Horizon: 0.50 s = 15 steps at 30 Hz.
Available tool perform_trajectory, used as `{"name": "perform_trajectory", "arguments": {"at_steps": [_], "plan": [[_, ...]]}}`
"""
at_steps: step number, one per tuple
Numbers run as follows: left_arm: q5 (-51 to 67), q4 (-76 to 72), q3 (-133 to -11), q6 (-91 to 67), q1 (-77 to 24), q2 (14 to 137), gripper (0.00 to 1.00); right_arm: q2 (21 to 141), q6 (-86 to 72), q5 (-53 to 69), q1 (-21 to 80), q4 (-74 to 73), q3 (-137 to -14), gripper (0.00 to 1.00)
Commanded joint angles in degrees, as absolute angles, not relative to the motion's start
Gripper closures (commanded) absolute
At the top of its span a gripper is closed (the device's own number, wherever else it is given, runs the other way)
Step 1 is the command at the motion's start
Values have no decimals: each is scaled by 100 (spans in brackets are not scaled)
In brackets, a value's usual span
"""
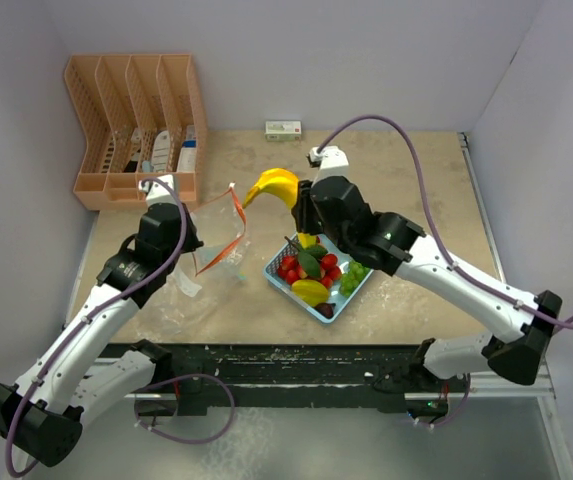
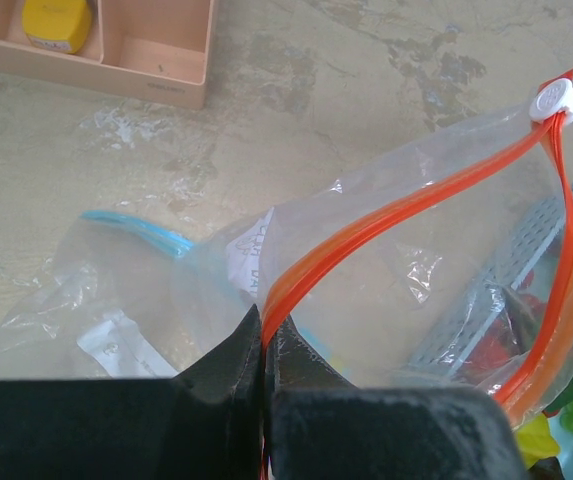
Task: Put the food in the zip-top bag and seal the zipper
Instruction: Place the fake fruit in the zipper food storage bag.
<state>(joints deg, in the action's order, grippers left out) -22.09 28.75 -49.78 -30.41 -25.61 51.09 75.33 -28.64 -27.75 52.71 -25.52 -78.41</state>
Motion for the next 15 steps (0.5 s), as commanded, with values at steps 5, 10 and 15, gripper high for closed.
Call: {"name": "perform_trajectory", "arguments": {"at_steps": [5,10,15], "plan": [[-2043,2722,-5120,-2920,-2533,5211,100,8249,-2267,-3672,5729,-2269,-8933,100],[-1971,2742,-5255,-2862,-2531,5279,100,8817,-2019,-4343,6122,-2584,-9458,100],[-1895,2774,-5377,-2813,-2531,5355,100,9165,-1882,-5117,6386,-2894,-9551,100]]}}
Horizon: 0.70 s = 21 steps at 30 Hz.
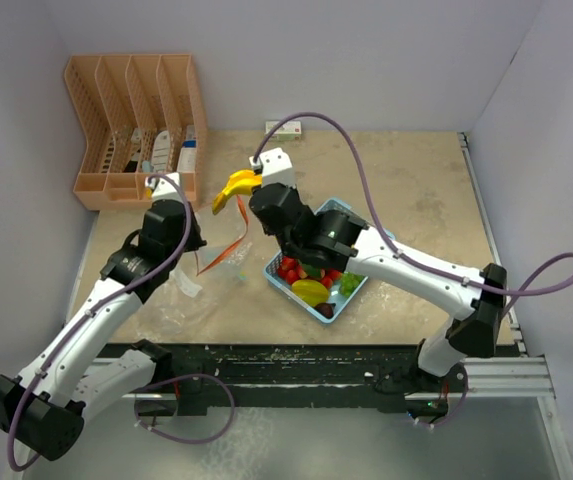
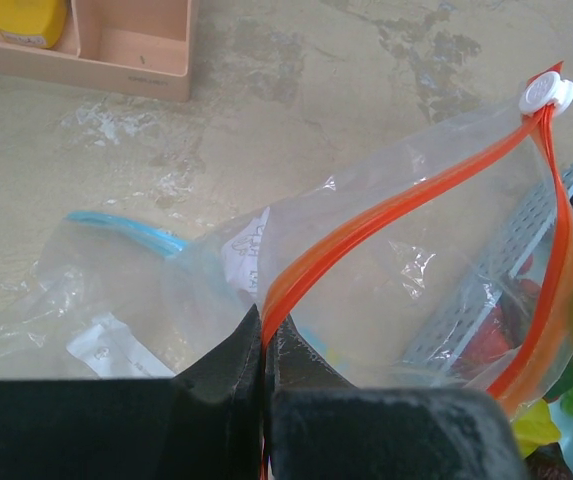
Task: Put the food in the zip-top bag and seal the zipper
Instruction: Place the fake fruit in the zipper food storage bag.
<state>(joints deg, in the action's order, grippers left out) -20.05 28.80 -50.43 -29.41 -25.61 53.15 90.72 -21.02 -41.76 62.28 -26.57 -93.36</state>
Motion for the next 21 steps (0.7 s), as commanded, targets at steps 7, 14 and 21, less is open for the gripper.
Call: {"name": "perform_trajectory", "arguments": {"at_steps": [7,14,21], "plan": [[-1839,2743,-5424,-2756,-2532,5441,100,9117,-1966,-5387,6594,-2948,-8983,100],[-1578,2662,-5609,-2681,-2531,5608,100,9381,-1455,-5770,6728,-2957,-9189,100],[-1234,2540,-5706,-2646,-2531,5669,100,9923,-643,-6619,6994,-2867,-9466,100]]}}
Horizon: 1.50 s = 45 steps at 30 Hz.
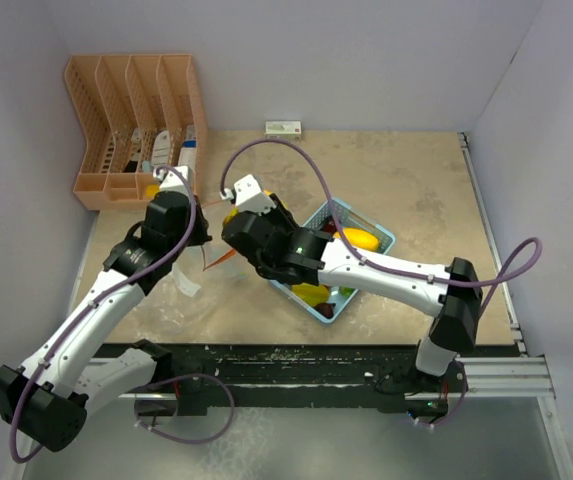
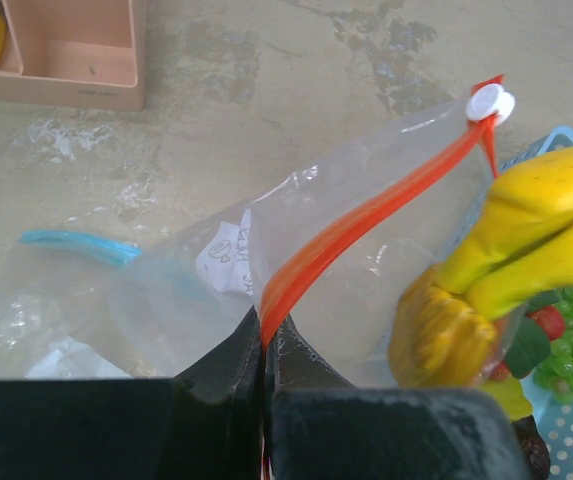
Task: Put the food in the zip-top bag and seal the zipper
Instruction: Place the fake fruit in the zipper food storage bag.
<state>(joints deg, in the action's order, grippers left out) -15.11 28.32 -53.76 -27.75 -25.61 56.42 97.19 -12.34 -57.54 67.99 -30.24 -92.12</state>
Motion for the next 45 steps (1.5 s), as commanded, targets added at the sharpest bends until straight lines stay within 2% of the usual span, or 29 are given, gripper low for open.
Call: {"name": "perform_trajectory", "arguments": {"at_steps": [1,6,8,11,16,21,22,41,43,45], "plan": [[-1209,2540,-5720,-2634,-2531,5688,100,9998,-564,-6764,7057,-2907,-9466,100],[-1130,2484,-5715,-2645,-2531,5753,100,10267,-543,-7201,7313,-3194,-9499,100],[-1117,2462,-5685,-2654,-2531,5773,100,10222,-701,-6948,7353,-3262,-9571,100],[-1107,2436,-5647,-2654,-2531,5783,100,9879,-464,-6282,7408,-2574,-9406,98],[-1119,2398,-5547,-2701,-2531,5759,100,9377,-83,-5373,7410,-1313,-8937,80],[-1059,2373,-5548,-2732,-2531,5766,100,9537,-98,-4942,7410,-1407,-8998,59],[-1056,2375,-5552,-2734,-2531,5762,100,9580,-113,-4899,7409,-1461,-9037,57],[-1072,2540,-5607,-2749,-2531,5647,100,10582,-788,-6009,7181,-2622,-9732,58],[-1064,2536,-5598,-2758,-2531,5643,100,10641,-748,-5917,7171,-2549,-9839,52],[-1048,2525,-5582,-2768,-2532,5667,100,10750,-698,-5826,7172,-2500,-9985,40]]}}
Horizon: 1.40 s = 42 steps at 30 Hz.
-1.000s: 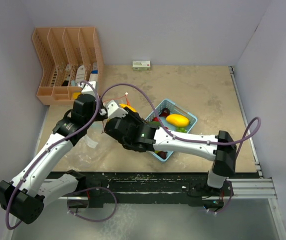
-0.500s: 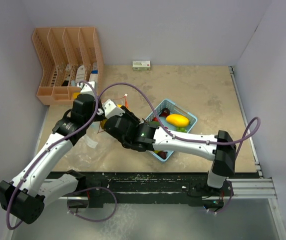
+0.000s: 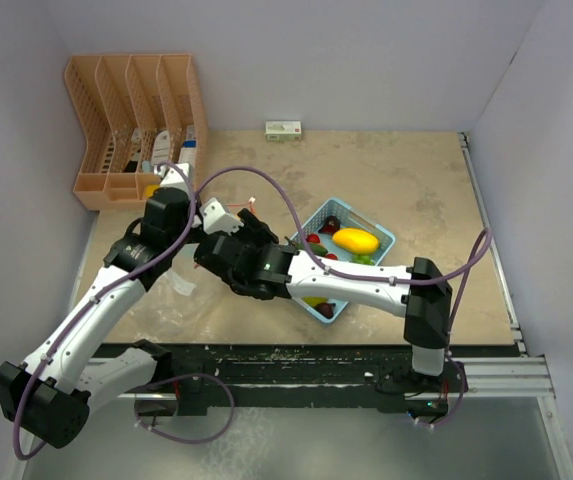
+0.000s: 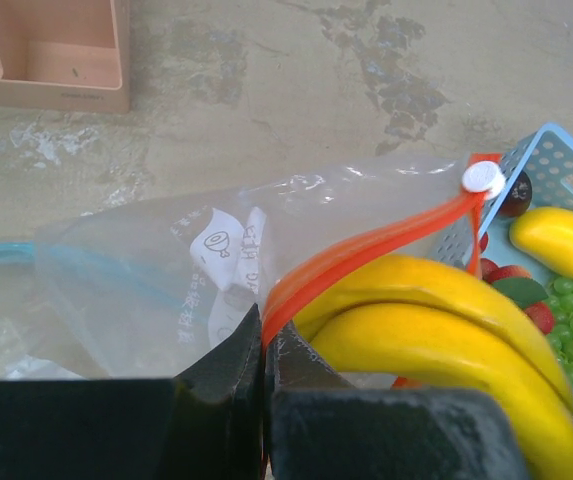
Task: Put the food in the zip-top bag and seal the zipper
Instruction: Place the fake fruit in the zipper food storage bag.
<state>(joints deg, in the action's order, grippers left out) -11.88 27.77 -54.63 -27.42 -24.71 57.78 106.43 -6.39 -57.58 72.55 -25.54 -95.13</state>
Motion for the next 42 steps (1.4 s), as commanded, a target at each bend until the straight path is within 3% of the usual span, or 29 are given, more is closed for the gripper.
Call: {"name": "perform_trajectory", "arguments": {"at_steps": [1,4,14,21,28,36,42], "plan": [[-1040,2523,-5589,-2775,-2531,5673,100,10803,-686,-5824,7172,-2501,-10051,32],[-1028,2515,-5589,-2780,-2532,5684,100,10868,-665,-5854,7176,-2439,-10160,12],[-987,2462,-5541,-2803,-2531,5748,100,10078,-1201,-5488,7163,-2391,-9474,9],[-962,2444,-5525,-2816,-2532,5782,100,9084,-2203,-4655,7057,-2843,-8318,12],[-1034,2513,-5526,-2782,-2531,5725,100,8261,-2327,-3231,6873,-2028,-6958,19],[-1020,2527,-5537,-2777,-2531,5740,100,8484,-2540,-2980,6847,-1694,-6729,23],[-1046,2540,-5524,-2749,-2531,5733,100,8789,-2727,-3193,6842,-1636,-6631,36]]}}
